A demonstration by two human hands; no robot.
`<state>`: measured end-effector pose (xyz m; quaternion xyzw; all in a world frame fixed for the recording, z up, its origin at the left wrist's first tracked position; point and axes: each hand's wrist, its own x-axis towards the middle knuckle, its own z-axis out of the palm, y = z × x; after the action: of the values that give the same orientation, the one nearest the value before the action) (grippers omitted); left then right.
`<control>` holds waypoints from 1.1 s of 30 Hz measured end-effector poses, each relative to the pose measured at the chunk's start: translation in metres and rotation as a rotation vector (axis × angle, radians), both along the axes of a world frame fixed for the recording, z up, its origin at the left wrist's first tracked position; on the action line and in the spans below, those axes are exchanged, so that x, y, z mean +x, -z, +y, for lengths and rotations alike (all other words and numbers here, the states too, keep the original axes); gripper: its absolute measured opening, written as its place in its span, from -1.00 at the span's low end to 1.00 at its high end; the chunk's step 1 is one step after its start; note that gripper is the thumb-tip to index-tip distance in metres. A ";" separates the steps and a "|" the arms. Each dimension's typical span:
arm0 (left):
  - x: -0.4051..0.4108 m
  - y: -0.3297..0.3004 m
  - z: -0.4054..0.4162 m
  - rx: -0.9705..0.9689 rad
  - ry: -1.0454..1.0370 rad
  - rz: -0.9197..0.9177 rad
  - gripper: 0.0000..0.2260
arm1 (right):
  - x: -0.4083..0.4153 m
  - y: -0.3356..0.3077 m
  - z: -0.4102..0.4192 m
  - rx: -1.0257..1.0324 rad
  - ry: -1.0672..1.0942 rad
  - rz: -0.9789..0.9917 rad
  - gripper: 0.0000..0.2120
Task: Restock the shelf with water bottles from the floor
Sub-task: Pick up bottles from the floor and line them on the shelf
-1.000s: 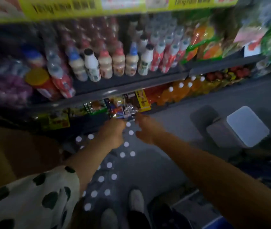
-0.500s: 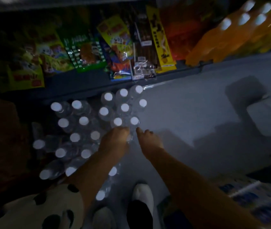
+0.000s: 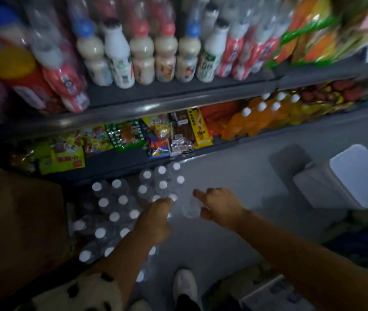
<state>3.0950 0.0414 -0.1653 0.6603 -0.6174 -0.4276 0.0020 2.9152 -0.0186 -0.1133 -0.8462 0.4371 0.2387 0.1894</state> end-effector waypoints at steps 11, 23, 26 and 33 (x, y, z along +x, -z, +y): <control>-0.020 -0.275 -0.053 -0.139 0.057 0.460 -0.35 | 0.001 -0.392 -0.023 -0.293 -0.099 -0.319 -0.63; 0.041 -0.591 -0.057 -0.425 0.183 0.560 -0.61 | 0.033 -0.683 -0.008 -0.458 -0.030 -0.646 -0.84; 0.054 -0.643 -0.046 -0.535 0.137 0.543 -0.67 | 0.049 -0.720 -0.007 -0.572 -0.064 -0.741 -0.83; 0.081 -0.713 -0.031 -0.710 0.082 0.549 -0.68 | 0.071 -0.803 -0.002 -0.685 -0.188 -0.806 -0.97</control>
<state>3.1764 0.0100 0.5473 0.4558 -0.7280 -0.3484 0.3754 2.9858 -0.0208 0.6897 -0.9197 0.3047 -0.2455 0.0331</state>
